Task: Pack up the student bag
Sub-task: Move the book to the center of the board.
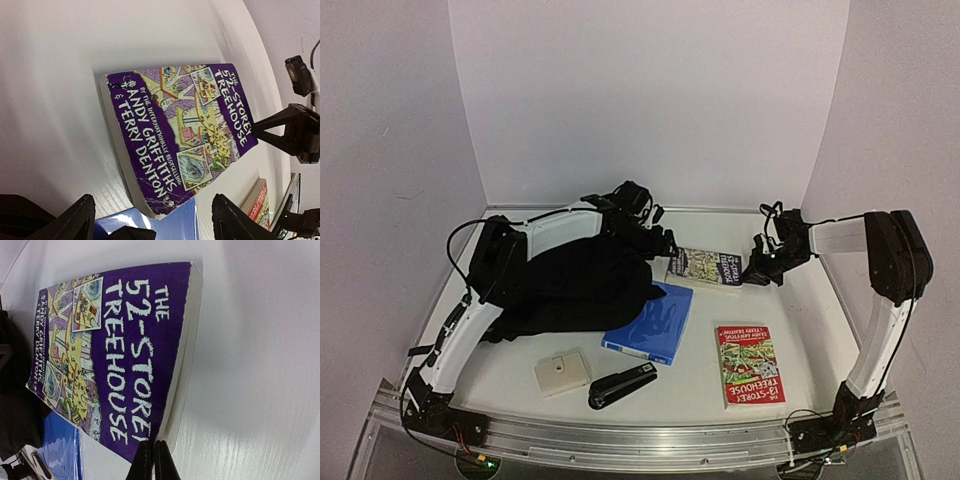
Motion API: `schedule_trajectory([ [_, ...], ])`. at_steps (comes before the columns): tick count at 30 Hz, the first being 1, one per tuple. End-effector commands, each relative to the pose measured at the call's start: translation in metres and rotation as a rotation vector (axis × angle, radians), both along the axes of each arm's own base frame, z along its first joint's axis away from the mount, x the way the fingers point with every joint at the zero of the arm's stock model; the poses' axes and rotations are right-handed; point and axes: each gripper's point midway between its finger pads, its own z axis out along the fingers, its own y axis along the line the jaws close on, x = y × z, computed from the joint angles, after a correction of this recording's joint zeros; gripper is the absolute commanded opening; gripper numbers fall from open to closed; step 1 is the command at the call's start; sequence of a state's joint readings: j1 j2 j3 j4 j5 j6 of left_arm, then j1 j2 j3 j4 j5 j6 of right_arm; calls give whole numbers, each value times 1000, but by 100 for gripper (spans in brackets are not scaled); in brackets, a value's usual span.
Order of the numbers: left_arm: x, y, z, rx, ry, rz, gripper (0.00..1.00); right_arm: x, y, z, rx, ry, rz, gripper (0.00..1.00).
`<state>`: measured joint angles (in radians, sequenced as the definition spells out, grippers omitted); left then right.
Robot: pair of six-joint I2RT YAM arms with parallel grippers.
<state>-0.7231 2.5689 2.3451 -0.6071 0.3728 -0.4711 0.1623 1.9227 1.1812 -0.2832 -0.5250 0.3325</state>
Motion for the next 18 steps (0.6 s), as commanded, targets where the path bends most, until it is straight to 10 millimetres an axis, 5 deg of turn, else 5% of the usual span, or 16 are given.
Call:
schedule_trajectory([
  [1, 4, -5, -9, 0, -9, 9, 83, 2, 3, -6, 14, 4, 23, 0],
  [4, 4, -2, -19, 45, -20, 22, 81, 2, 3, -9, 18, 14, 20, 0],
  [7, 4, 10, -6, 83, -70, 60, 79, 1, 3, -9, 14, 13, 22, 0],
  [14, 15, 76, 92, 254, -315, 244, 86, 1, 3, -8, 16, 11, 23, 0],
  [18, 10, 96, 146, 231, -411, 298, 92, 1, 4, -7, 19, 10, 26, 0],
])
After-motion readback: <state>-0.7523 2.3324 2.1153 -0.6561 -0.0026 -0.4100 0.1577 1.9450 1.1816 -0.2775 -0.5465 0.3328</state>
